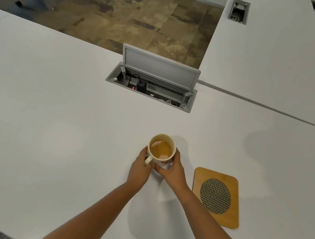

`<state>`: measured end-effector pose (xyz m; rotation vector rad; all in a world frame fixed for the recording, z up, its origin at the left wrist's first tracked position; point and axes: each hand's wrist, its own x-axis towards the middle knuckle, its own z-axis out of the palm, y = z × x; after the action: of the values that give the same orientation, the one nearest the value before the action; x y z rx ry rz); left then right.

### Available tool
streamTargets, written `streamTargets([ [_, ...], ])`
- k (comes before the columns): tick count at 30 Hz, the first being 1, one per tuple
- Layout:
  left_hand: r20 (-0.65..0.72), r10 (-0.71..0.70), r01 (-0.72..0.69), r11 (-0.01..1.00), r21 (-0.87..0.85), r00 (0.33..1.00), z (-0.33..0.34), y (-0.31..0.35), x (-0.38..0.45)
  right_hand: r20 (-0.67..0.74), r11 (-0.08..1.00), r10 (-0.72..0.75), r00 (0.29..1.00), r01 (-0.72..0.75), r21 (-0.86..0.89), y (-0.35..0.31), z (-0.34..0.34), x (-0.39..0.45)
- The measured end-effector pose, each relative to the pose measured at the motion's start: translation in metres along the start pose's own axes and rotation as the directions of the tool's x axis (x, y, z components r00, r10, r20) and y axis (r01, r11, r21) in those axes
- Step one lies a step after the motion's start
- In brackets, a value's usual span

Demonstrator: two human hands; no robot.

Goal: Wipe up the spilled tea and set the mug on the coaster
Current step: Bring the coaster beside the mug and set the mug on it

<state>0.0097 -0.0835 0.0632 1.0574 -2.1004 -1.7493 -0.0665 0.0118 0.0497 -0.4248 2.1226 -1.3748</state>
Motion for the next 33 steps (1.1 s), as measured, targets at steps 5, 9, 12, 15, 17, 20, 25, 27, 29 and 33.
streamTargets([
  [5, -0.003, -0.031, 0.030, 0.994, -0.108, 1.000, 0.003, 0.007, -0.004, -0.094, 1.000, -0.002, 0.996, 0.000, -0.019, -0.004, 0.007, -0.001],
  [9, 0.037, -0.008, 0.014, 0.989, -0.149, 0.999, 0.011, 0.014, -0.016, -0.166, 1.000, -0.016, 0.986, 0.012, -0.023, 0.000, -0.005, -0.013],
  [12, 0.087, 0.004, 0.010, 0.987, -0.160, 0.996, 0.025, 0.019, -0.028, -0.218, 0.999, -0.051, 0.975, 0.049, -0.017, 0.005, -0.023, -0.026],
  [15, 0.155, 0.029, -0.006, 0.989, -0.148, 0.988, 0.044, 0.026, -0.041, -0.262, 0.995, -0.097, 0.960, 0.098, -0.010, 0.011, -0.048, -0.040],
  [17, 0.189, 0.039, -0.012, 0.990, -0.140, 0.981, 0.058, 0.031, -0.049, -0.287, 0.995, -0.094, 0.953, 0.097, -0.005, 0.016, -0.065, -0.051],
  [20, 0.236, 0.045, -0.019, 0.994, -0.111, 0.971, 0.080, 0.038, -0.061, -0.327, 0.997, -0.070, 0.942, 0.075, 0.003, 0.022, -0.086, -0.067],
  [25, 0.321, 0.028, -0.007, 0.998, -0.066, 0.947, 0.111, 0.046, -0.078, -0.373, 0.997, -0.063, 0.926, 0.075, 0.018, 0.031, -0.119, -0.093],
  [27, 0.339, 0.004, 0.017, 0.998, -0.058, 0.941, 0.121, 0.046, -0.084, -0.359, 0.998, -0.045, 0.932, 0.059, 0.027, 0.035, -0.130, -0.102],
  [29, 0.349, 0.004, 0.006, 1.000, -0.028, 0.937, 0.130, 0.045, -0.089, -0.360, 0.998, -0.011, 0.933, 0.030, 0.048, 0.041, -0.138, -0.109],
  [33, 0.357, 0.011, -0.020, 1.000, 0.024, 0.934, 0.143, 0.042, -0.097, -0.369, 0.998, 0.040, 0.928, -0.022, 0.052, 0.055, -0.147, -0.118],
])
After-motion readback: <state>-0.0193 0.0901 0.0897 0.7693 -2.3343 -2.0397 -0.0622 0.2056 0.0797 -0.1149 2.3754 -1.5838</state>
